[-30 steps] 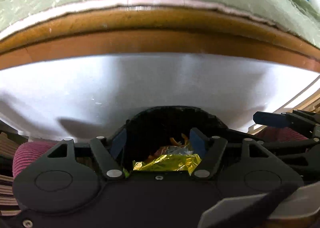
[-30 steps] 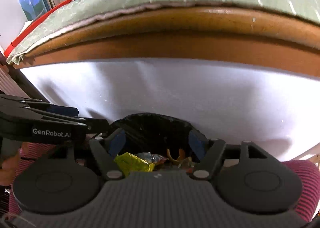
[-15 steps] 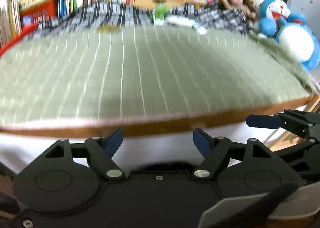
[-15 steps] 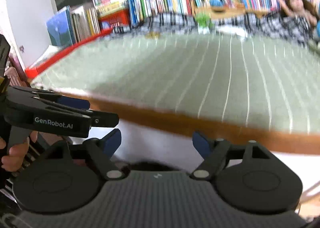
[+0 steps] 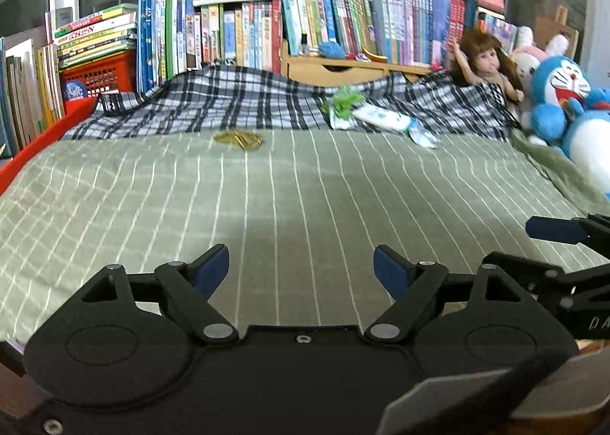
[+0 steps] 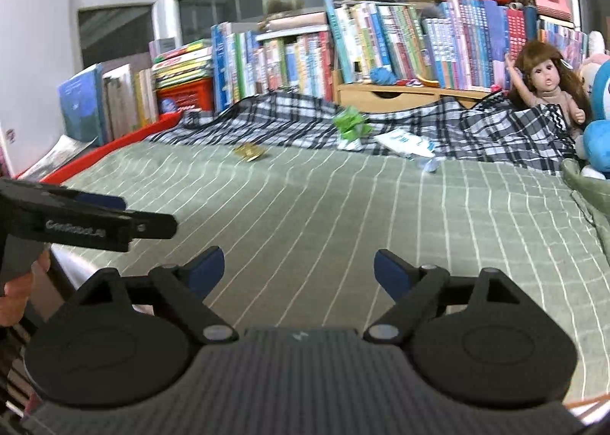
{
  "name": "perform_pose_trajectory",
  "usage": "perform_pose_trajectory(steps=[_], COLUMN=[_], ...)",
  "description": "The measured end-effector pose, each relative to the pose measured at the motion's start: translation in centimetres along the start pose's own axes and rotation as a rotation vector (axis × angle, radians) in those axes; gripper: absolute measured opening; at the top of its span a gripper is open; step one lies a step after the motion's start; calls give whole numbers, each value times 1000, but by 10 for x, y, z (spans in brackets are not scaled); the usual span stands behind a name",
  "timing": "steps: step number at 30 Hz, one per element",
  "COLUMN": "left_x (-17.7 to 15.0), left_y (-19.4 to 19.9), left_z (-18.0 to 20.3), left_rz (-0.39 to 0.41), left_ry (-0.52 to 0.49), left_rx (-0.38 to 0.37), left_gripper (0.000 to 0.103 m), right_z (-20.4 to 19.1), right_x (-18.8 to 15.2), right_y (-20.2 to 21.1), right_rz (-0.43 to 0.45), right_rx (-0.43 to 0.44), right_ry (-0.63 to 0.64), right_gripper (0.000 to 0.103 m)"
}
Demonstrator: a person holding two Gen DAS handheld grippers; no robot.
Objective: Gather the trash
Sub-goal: 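Raise both open tools back over the bed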
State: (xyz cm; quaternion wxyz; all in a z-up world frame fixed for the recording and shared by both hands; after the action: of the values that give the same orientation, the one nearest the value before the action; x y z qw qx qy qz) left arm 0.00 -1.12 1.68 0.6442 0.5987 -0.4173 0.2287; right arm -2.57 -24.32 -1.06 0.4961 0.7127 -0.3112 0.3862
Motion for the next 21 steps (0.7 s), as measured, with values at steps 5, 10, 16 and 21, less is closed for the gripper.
perform_pose_trajectory(steps=[5, 10, 16, 21], left_x=[20, 40, 70, 85], left_y=[-18, -40, -76, -118], left_z=[-8, -17, -42, -72], left_rz=[26, 61, 84, 36], left_ry=[-2, -13, 32, 123], left_rx=[15, 33, 20, 9], left_gripper=[83, 86, 89, 90], right_z=[18, 33, 53, 75], right_x=[20, 42, 73, 94], right_y=[-18, -35, -64, -98], right_rz=[22, 54, 100, 81], right_rx=[-40, -76, -145, -176], right_ry=[-29, -25, 17, 7], right_gripper=[92, 96, 103, 103])
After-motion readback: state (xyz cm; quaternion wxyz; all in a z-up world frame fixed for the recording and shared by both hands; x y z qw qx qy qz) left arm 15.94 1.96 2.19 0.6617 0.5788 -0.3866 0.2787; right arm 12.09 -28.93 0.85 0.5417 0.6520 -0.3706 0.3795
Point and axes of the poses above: each gripper's, at about its wrist camera, not at the fingertips, and y roughly against the way its jaws point, z to its right, x to its top, the point moved 8 cm from there along -y, roughly the way its jaws point, and after that the axes turned 6 degrees about -y, right-handed, at the moved point
